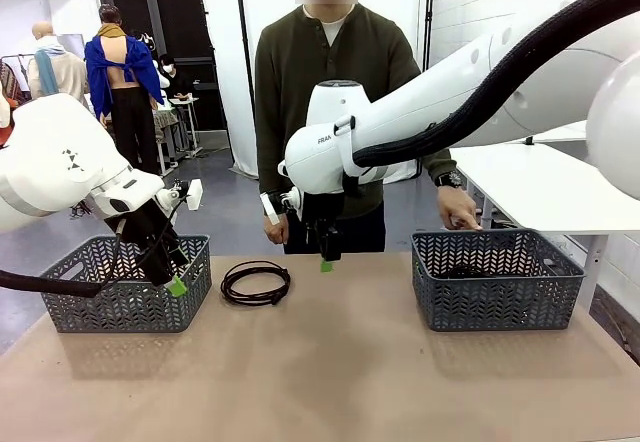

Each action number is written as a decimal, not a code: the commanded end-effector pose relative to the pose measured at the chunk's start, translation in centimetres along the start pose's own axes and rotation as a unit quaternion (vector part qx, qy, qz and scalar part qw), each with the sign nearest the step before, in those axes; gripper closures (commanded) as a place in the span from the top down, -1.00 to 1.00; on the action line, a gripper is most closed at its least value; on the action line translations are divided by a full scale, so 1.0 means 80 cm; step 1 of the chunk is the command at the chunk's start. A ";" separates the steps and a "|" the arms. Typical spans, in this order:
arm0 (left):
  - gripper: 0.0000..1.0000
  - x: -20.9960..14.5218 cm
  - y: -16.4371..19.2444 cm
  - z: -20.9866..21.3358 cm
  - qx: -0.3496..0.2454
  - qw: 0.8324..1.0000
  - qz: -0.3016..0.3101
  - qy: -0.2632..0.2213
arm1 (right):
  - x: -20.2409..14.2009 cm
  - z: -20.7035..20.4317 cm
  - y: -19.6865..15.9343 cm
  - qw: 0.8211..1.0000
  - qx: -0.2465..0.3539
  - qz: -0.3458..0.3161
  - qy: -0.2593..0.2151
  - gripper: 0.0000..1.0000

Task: Organize the cables according to human instructions.
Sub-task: Pick up a bundle of cables and place it in the basket indicated by the human.

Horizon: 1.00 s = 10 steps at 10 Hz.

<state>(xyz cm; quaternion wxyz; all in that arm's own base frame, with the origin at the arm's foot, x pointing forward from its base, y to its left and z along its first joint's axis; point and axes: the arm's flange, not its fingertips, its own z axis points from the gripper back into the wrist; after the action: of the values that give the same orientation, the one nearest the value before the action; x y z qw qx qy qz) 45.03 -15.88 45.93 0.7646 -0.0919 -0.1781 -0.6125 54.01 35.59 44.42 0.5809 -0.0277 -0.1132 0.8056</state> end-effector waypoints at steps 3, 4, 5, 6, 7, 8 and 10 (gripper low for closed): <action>1.00 0.000 0.000 0.000 0.001 1.000 0.001 0.000 | 0.023 -0.046 -0.037 0.998 -0.026 0.057 -0.005 1.00; 1.00 0.000 0.000 0.000 0.001 1.000 0.001 0.000 | 0.029 -0.058 -0.045 0.998 -0.022 0.065 0.000 1.00; 1.00 0.000 0.000 0.000 0.001 1.000 0.001 0.000 | 0.036 -0.071 -0.053 0.997 -0.021 0.079 -0.004 1.00; 1.00 0.000 0.000 0.000 0.001 1.000 0.001 0.000 | 0.043 -0.085 -0.059 0.996 -0.017 0.090 0.001 1.00; 1.00 0.000 0.000 0.000 0.001 1.000 0.001 0.000 | 0.052 -0.097 -0.065 0.995 -0.014 0.100 0.002 1.00; 1.00 0.000 0.000 0.000 0.001 1.000 0.001 0.000 | 0.059 -0.105 -0.071 0.994 -0.001 0.106 -0.002 1.00; 1.00 0.000 0.000 0.000 0.001 1.000 0.001 0.000 | 0.066 -0.119 -0.079 0.993 0.019 0.116 0.004 1.00</action>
<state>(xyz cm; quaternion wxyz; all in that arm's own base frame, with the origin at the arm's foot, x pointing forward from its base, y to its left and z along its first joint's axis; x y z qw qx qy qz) 45.04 -15.87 45.93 0.7646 -0.0920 -0.1781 -0.6125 58.69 43.28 36.61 0.5027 -0.0286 -0.1049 0.8576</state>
